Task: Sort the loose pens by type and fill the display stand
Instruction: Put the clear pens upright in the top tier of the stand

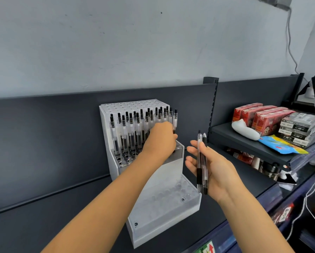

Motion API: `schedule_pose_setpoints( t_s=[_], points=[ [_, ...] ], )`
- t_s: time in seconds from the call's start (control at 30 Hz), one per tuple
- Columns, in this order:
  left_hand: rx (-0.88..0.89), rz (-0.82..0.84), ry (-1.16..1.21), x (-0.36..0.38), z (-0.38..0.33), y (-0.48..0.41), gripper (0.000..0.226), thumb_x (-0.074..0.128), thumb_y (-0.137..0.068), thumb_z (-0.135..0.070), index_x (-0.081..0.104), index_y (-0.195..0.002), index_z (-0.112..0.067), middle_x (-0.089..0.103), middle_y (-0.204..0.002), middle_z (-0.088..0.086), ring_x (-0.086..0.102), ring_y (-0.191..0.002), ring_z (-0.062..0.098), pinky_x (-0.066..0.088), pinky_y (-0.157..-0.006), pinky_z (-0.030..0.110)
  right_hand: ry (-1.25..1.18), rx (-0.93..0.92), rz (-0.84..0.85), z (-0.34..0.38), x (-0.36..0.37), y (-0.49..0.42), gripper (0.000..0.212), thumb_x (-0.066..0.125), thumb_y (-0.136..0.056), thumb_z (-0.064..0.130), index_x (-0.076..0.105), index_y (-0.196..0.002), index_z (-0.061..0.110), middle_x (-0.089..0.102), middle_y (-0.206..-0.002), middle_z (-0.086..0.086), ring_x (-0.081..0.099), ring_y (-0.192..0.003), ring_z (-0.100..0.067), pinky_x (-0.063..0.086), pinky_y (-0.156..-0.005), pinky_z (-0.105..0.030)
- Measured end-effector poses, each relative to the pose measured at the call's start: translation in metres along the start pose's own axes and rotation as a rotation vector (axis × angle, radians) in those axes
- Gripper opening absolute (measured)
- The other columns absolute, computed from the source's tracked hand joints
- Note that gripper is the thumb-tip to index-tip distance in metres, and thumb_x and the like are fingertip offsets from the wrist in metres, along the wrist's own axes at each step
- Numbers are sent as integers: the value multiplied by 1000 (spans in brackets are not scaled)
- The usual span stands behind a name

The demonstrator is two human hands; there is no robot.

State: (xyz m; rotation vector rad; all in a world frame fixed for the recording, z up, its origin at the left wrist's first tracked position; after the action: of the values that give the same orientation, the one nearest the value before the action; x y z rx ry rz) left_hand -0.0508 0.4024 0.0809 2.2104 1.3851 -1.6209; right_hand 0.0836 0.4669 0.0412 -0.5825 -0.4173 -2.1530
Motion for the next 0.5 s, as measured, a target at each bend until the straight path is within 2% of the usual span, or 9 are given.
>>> schedule_pose_setpoints(
  t_s=[0.1,0.13,0.17,0.23,0.3,0.33,0.4,0.5],
  points=[
    [35,29,-118,-8,-2,6,41,58,-95,-27,45,-58,-13,43,-55,1,51,-58,25,40,-58,30,72,-25,1,1,1,0,26,51,-98,23,63,-112,5,75,-92,-9,70,-69,-18,60,-71,-31],
    [60,16,-126,-12,-3,11,42,58,-94,-33,49,-59,-12,46,-53,2,49,-54,23,44,-57,31,93,-35,-5,2,2,1,26,51,-98,23,63,-112,4,75,-94,-10,70,-75,-20,59,-77,-35],
    [92,-10,-86,-15,-4,16,40,57,-94,-37,56,-63,-11,52,-54,3,51,-54,21,48,-59,32,104,-43,-7,3,2,2,25,52,-98,22,63,-112,4,75,-96,-11,70,-82,-22,57,-85,-39],
    [143,-1,138,-23,-8,30,33,61,-89,-43,69,-75,-15,65,-63,-1,60,-60,15,53,-63,31,114,-60,2,6,5,4,24,53,-97,20,63,-112,4,74,-100,-13,69,-95,-25,51,-95,-47],
    [178,141,340,-26,-14,44,24,70,-82,-45,73,-82,-21,71,-72,-6,66,-67,6,54,-66,24,112,-70,27,8,11,6,25,55,-96,20,64,-113,5,73,-103,-14,69,-99,-26,53,-91,-48],
    [184,202,389,-27,-17,49,22,75,-79,-41,73,-84,-20,72,-75,-6,67,-68,4,54,-65,20,95,-72,52,9,15,8,25,55,-95,20,64,-113,5,72,-104,-14,70,-96,-26,57,-85,-44],
    [178,224,438,-29,-18,54,22,81,-75,-30,72,-85,-13,73,-73,-1,69,-64,4,52,-63,16,66,-92,100,10,24,10,22,57,-94,21,67,-109,9,73,-103,-13,72,-88,-24,60,-69,-34],
    [159,204,538,-38,-14,56,16,79,-77,-17,71,-86,-5,73,-73,8,71,-65,14,58,-67,25,99,-160,148,14,33,13,20,57,-93,24,70,-104,14,74,-100,-7,72,-82,-19,59,-62,-27]
  ],
)
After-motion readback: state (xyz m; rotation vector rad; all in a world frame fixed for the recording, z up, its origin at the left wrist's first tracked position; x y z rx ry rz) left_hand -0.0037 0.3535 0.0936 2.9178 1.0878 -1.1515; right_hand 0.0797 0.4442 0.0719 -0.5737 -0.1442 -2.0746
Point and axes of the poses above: each hand's wrist, its own y-axis away from the middle knuckle, its own x-axis out of the palm, z = x × y, the point moved 3 cm from there along -y, towards the middle knuckle
